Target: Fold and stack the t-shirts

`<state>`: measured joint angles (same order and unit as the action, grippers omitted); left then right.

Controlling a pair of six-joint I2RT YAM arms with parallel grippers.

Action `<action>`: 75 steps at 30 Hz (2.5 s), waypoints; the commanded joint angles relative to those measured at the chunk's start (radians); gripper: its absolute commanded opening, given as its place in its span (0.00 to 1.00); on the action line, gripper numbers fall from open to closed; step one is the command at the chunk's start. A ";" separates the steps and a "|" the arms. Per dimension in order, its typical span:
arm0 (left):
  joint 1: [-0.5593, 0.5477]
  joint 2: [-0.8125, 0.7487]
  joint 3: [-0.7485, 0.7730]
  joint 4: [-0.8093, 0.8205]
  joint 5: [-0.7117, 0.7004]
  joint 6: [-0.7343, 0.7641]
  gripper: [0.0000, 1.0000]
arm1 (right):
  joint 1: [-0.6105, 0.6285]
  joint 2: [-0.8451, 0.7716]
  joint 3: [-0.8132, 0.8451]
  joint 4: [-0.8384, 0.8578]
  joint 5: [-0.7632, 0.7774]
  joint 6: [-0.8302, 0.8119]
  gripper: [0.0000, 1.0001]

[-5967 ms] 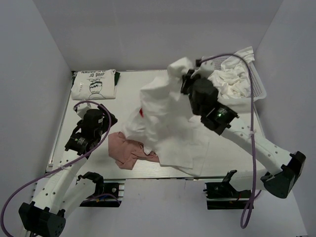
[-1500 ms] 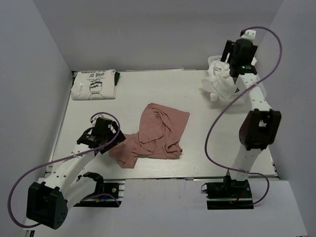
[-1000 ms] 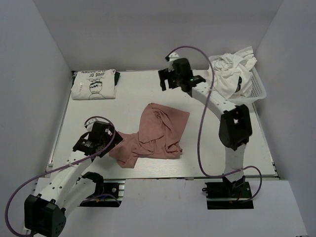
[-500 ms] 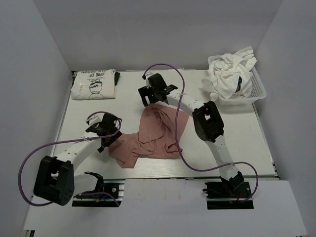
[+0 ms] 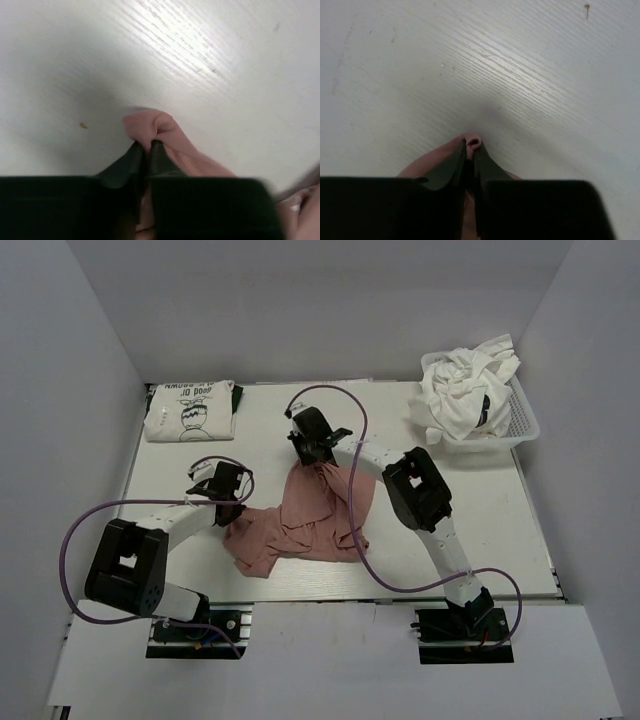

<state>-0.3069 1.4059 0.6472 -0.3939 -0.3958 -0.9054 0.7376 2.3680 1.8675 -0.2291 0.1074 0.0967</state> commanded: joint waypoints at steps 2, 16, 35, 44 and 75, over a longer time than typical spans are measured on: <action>0.000 0.053 0.053 0.006 0.092 0.052 0.00 | 0.023 -0.091 -0.071 0.010 0.075 0.021 0.00; -0.020 -0.530 0.287 -0.049 -0.017 0.166 0.00 | 0.008 -1.031 -0.612 0.283 0.538 -0.017 0.00; -0.001 -0.848 0.609 -0.138 -0.173 0.237 0.00 | 0.009 -1.693 -0.620 0.270 0.663 -0.189 0.00; 0.003 -0.376 0.462 -0.138 -0.146 0.209 0.00 | -0.073 -1.330 -0.839 0.191 0.831 0.023 0.00; 0.069 -0.342 -0.152 -0.230 -0.095 -0.181 0.89 | -0.294 -1.079 -1.091 0.013 0.161 0.511 0.90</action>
<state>-0.2466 1.0534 0.4889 -0.6865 -0.4519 -1.0393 0.4397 1.3174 0.7906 -0.2554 0.3031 0.5858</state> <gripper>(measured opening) 0.897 0.900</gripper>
